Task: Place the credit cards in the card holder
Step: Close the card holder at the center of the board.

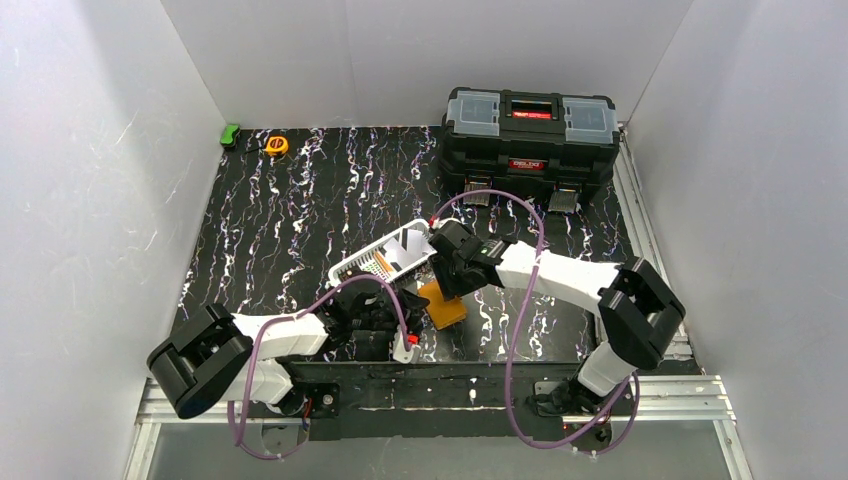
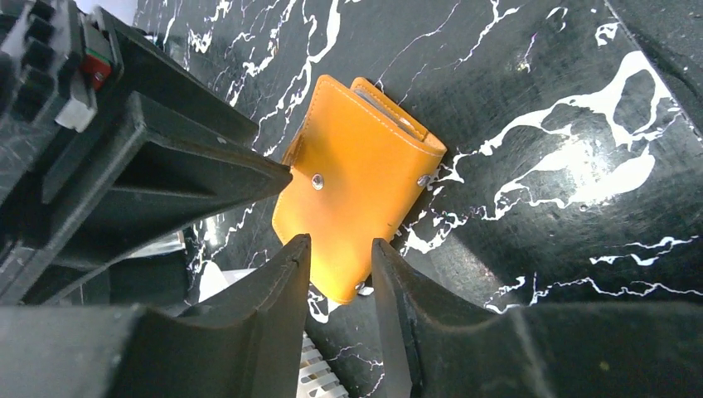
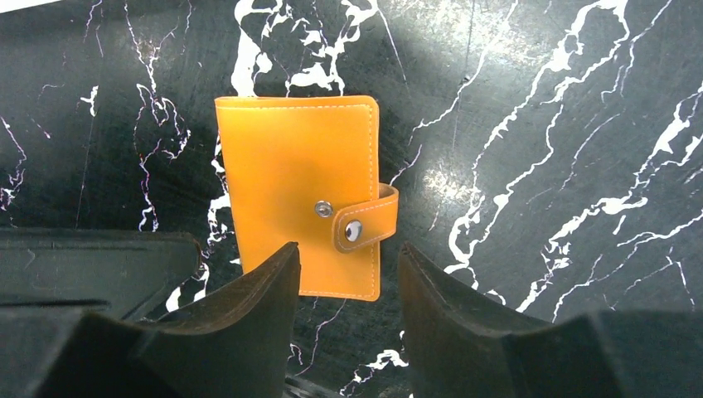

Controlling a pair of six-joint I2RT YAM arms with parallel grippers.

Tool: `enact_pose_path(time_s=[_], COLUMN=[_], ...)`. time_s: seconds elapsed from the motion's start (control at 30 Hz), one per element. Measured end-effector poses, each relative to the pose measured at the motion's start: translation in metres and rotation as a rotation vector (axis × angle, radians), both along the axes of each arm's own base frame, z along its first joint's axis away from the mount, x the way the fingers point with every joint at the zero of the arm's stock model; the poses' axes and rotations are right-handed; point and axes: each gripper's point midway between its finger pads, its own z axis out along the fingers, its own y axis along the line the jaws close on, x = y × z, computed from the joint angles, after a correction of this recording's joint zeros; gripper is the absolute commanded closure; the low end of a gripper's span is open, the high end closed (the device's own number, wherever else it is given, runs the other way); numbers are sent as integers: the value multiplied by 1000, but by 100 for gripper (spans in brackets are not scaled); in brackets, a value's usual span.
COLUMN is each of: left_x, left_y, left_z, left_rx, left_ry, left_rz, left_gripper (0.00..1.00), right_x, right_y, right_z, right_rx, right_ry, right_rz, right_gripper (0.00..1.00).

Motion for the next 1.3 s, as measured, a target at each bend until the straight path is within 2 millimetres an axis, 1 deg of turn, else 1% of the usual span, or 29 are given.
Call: enact_pose_path(time_s=[0.13,0.33,0.43,0.53,0.73,0.97,1.03,1.07,1.1,1.13,1.17,1.2,1.23,1.3], left_x=[-1,-1,-1,-1,-1,-3,-3,-3,-3,-3,-3,-3,-3,-4], left_y=[-2,-2,-2,-2,-1,1,1,2,2,3,3,4,4,4], left_z=[1,-1,-1,-1,-3,-6,-8,-10,-12,-14,-16,-18,-20,-22], left_rx=[-8,-3,-2,-1,7,23,29,34,39,46,52,58,63,68], left_ry=[-22,-29,-33,-35,-36,-33,-32,-30,-27,-23,-20,-18,-15,-11], left_rz=[-21,-29,-31,-32,-35,-39,-40,-41,-40,-40,-39,-39,-39,-40], left_gripper=[68,68,67,67,67,66,64,63,62,62,62,62,62,62], right_x=[0,-3,-3,-3,-2,-1,-1,-1,-1,-1,-1,-1,0,2], right_y=[3,5,5,5,7,9,10,10,11,11,11,11,11,11], right_z=[-5,-11,-11,-11,-8,-6,-6,-6,-7,-7,-7,-7,-7,-7], right_rx=[-10,-15,-13,-12,-6,-2,1,1,0,-2,-3,-8,-13,-23], right_ry=[13,35,39,39,35,32,34,35,38,40,42,44,45,37], right_rz=[9,20,22,22,22,23,24,25,26,26,25,24,23,23], right_gripper=[52,63,67,75,87,97,97,97,90,74,61,54,52,51])
